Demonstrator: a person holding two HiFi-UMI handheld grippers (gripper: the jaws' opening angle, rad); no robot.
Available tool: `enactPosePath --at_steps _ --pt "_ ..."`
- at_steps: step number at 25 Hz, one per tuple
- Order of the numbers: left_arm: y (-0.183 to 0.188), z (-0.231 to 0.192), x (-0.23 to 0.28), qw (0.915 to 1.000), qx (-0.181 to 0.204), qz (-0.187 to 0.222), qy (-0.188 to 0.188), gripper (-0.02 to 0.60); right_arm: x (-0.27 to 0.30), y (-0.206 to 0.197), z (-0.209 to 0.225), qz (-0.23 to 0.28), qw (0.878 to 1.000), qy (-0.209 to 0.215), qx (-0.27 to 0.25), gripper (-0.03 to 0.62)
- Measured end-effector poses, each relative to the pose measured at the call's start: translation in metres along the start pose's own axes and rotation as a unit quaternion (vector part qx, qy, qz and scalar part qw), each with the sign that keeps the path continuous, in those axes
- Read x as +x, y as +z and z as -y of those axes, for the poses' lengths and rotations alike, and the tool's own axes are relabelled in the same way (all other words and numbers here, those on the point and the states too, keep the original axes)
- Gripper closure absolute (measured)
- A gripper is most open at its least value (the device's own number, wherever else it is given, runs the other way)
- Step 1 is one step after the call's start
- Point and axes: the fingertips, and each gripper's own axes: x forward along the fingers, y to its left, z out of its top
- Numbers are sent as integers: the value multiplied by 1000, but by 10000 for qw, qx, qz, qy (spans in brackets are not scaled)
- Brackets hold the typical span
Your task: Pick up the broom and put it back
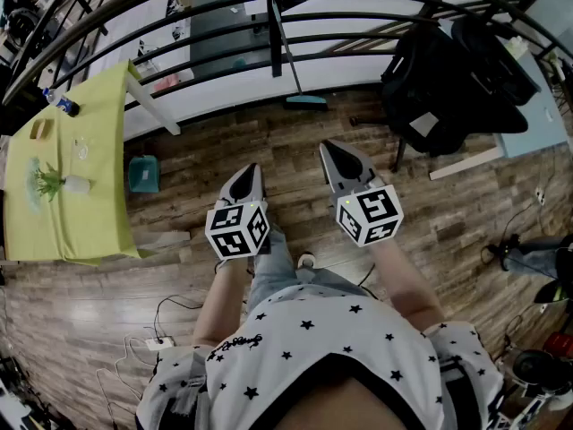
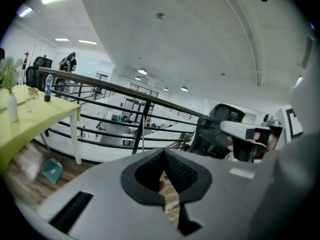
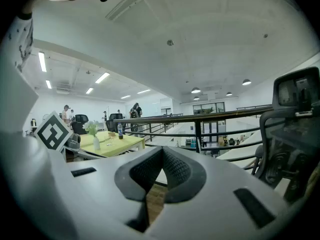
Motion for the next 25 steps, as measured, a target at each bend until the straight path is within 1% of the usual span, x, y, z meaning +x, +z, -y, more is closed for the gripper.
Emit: enactPosePath --at_steps 4,6,9,12,17,25 --pt "-15 59 -35 9994 271 42 -188 571 -58 -4 -7 -38 9999 61 75 602" --pt "-18 74 -50 9988 392 72 -280 571 -76 -7 -15 -22 9999 74 106 602" --pt "-20 89 -63 9982 443 96 -383 571 -93 -11 -23 -26 9999 105 134 602" --pt "-18 97 -72 9981 480 181 -331 571 -103 -16 -29 -74 9997 179 146 602" --pt "-21 98 -86 9985 425 240 -257 571 -113 -21 -38 -98 9994 255 217 602" --pt "-23 101 -85 9985 335 356 -231 571 -115 -32 -34 -201 9992 244 232 600"
